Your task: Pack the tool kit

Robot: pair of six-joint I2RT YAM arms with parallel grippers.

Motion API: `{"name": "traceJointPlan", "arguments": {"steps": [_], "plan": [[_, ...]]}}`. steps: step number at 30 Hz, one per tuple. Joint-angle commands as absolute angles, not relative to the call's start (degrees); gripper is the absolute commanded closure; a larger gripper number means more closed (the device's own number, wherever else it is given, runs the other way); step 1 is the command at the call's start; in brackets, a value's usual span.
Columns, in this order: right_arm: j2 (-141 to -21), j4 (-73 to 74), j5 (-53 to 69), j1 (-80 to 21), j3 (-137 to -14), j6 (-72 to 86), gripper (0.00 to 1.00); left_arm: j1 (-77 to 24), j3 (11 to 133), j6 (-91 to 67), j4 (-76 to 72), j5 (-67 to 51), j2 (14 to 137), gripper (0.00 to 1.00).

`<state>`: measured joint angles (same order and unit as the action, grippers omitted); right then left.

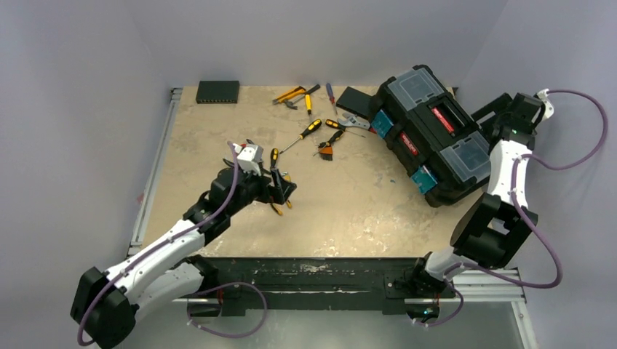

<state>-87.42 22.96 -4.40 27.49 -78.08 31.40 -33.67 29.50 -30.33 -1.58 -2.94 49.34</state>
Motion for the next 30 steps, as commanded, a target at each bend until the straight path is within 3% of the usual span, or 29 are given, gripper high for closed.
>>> {"name": "traceJointPlan", "arguments": {"steps": [1, 7, 18, 25, 30], "plan": [[-89.9, 38.6, 5.7, 30.2, -70.4, 34.1, 0.13, -37.6, 35.5, -32.8, -10.8, -1.6, 56.7, 0.01], [-82.7, 32.4, 13.1, 28.2, -55.9, 34.5, 0.16, -43.3, 43.6, -34.8, -15.4, -3.3, 69.1, 0.01], [-66.5, 35.6, 13.2, 23.4, -51.0, 32.1, 0.15, -48.8, 53.6, -38.3, -21.2, -5.4, 82.7, 0.01], [-60.8, 35.2, 1.4, 12.9, -56.8, 29.8, 0.10, -49.7, 58.5, -42.8, -21.5, -7.9, 89.2, 0.01], [-64.9, 32.9, 6.3, 12.9, -62.3, 22.2, 0.07, -49.7, 62.6, -46.2, -22.0, -10.8, 94.3, 0.00]]}}
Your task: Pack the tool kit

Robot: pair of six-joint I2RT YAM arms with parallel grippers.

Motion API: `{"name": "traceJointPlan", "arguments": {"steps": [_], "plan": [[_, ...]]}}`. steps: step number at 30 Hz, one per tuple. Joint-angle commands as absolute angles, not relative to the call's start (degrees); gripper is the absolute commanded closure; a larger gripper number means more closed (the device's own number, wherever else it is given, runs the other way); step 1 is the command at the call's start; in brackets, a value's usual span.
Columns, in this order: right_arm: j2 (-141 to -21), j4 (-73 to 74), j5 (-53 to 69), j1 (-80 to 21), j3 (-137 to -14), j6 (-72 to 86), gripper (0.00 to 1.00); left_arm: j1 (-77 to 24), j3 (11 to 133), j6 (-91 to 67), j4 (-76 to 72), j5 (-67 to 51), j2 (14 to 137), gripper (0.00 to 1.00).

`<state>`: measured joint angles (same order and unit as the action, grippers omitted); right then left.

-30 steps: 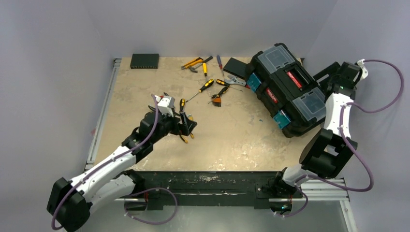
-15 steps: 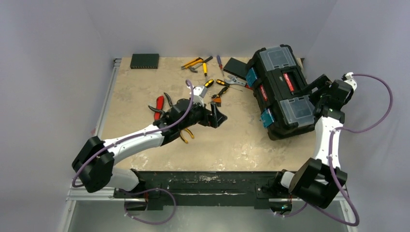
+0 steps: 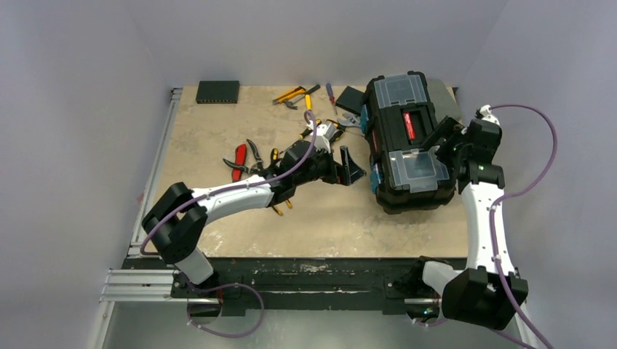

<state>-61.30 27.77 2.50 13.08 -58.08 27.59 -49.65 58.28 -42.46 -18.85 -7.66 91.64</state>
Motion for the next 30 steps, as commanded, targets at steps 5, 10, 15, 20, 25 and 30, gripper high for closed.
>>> {"name": "traceJointPlan", "arguments": {"steps": [5, 10, 15, 20, 25, 30], "plan": [[-72.4, 34.1, 13.8, 12.9, -68.6, 15.3, 0.04, -49.5, 66.1, -48.2, -23.8, -12.8, 97.7, 0.00], [-76.5, 36.8, 9.5, 12.8, -71.1, 13.0, 0.05, -47.8, 68.7, -50.2, -24.3, -15.8, 100.3, 0.00], [-79.0, 36.0, 10.8, 12.8, -70.3, 13.0, 0.22, -44.8, 68.5, -53.0, -26.5, -19.2, 102.0, 0.00], [-79.5, 31.7, 23.1, 12.8, -65.6, 14.9, 0.61, -43.5, 68.2, -53.2, -26.8, -21.3, 102.2, 0.00], [-72.9, 23.2, 31.2, 12.8, -55.9, 20.2, 0.79, -43.4, 67.8, -51.8, -27.3, -21.9, 101.5, 0.02], [-63.0, 15.8, 34.3, 12.8, -43.7, 26.4, 0.84, -43.6, 64.8, -50.6, -28.1, -21.4, 98.6, 0.02]]}}
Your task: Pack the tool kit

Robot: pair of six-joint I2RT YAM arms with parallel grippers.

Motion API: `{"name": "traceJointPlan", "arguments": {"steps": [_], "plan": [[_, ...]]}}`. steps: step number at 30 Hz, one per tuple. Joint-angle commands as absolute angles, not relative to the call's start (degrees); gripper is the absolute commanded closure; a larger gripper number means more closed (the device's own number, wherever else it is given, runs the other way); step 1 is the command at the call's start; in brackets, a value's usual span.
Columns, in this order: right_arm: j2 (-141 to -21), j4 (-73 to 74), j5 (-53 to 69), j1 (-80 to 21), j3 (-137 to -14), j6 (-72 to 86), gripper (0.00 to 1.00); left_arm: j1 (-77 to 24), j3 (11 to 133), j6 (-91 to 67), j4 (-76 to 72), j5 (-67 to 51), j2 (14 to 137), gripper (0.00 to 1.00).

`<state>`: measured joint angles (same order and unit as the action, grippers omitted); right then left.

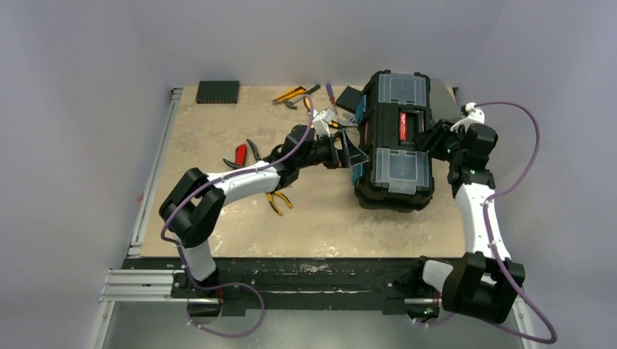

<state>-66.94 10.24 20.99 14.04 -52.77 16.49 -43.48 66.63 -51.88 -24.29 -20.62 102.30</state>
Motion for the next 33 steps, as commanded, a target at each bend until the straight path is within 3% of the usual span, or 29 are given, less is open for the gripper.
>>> {"name": "traceJointPlan", "arguments": {"steps": [1, 12, 20, 21, 22, 26, 28, 33], "plan": [[-61.7, 15.7, 34.5, 12.8, -42.6, 26.4, 0.85, -43.7, 64.0, -50.2, -27.9, -21.2, 97.8, 0.02], [-51.7, 23.2, 38.2, 12.8, -37.4, 22.4, 0.88, -45.9, 56.2, -47.9, -24.0, -19.9, 89.6, 0.03], [-58.1, 25.9, 38.3, 12.4, -41.6, 18.7, 0.86, -45.9, 49.1, -46.2, -5.9, -7.3, 73.3, 0.00], [-59.6, 25.9, 38.1, 12.2, -42.2, 18.4, 0.83, -45.8, 48.7, -46.6, -3.7, -6.2, 72.1, 0.00], [-60.7, 25.9, 37.4, 11.8, -42.6, 18.2, 0.73, -45.7, 48.5, -47.0, -1.8, -5.8, 71.4, 0.00], [-60.9, 25.3, 32.6, 10.9, -43.2, 19.4, 0.12, -45.0, 49.2, -52.2, 6.7, -4.4, 72.3, 0.00], [-60.9, 25.1, 32.0, 10.8, -43.7, 19.7, 0.07, -44.3, 48.6, -55.1, 6.2, -5.3, 73.7, 0.00], [-63.7, 25.3, 32.1, 10.7, -44.9, 19.6, 0.08, -43.1, 45.9, -58.4, -6.7, -12.5, 78.1, 0.00]]}}
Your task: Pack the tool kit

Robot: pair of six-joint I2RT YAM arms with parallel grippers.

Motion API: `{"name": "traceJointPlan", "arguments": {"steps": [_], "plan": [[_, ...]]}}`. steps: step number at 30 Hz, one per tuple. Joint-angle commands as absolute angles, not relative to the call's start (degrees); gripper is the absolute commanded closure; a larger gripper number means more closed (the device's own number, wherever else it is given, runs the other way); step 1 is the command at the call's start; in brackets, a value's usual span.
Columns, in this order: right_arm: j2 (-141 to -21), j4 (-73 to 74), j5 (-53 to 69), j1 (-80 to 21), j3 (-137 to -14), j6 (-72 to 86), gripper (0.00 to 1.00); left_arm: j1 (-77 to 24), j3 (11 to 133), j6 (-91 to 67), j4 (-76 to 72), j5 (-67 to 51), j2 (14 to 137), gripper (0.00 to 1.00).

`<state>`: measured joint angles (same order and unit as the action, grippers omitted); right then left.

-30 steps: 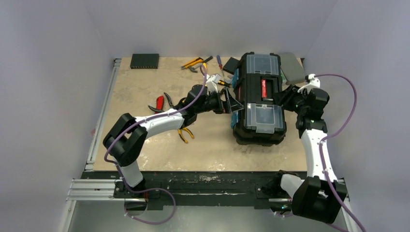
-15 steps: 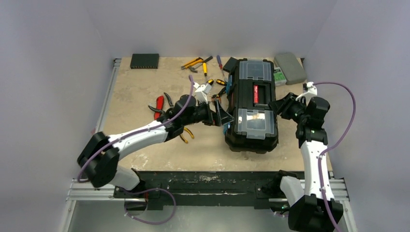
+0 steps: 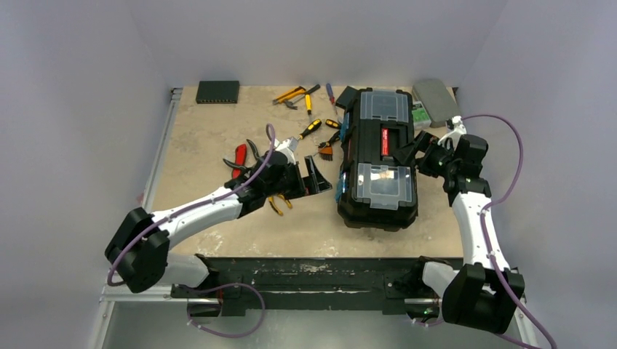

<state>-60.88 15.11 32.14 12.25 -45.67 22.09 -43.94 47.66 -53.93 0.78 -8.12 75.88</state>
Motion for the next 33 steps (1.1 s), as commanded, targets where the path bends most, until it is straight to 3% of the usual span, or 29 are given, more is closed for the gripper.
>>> {"name": "traceJointPlan", "arguments": {"steps": [1, 6, 11, 16, 30, 33], "plan": [[-63.9, 25.2, 32.0, 10.7, -44.7, 19.5, 0.09, -43.1, 45.4, -58.9, -9.0, -13.5, 78.9, 0.00], [-64.3, 25.0, 32.8, 10.7, -43.6, 18.9, 0.11, -42.3, 43.0, -63.6, -20.5, -19.6, 84.4, 0.00], [-63.5, 25.3, 34.9, 10.6, -43.5, 19.2, 0.11, -41.4, 36.1, -72.3, -48.7, -23.8, 91.6, 0.00], [-63.1, 25.0, 35.8, 10.6, -42.9, 19.6, 0.11, -41.3, 34.8, -77.3, -63.1, -25.1, 98.6, 0.00], [-63.0, 23.9, 38.3, 10.5, -42.2, 20.7, 0.09, -42.5, 40.5, -90.8, -81.5, -27.6, 114.9, 0.00], [-63.2, 23.3, 38.9, 10.6, -41.9, 21.0, 0.09, -43.0, 42.0, -91.0, -81.6, -28.1, 114.8, 0.09]]}}
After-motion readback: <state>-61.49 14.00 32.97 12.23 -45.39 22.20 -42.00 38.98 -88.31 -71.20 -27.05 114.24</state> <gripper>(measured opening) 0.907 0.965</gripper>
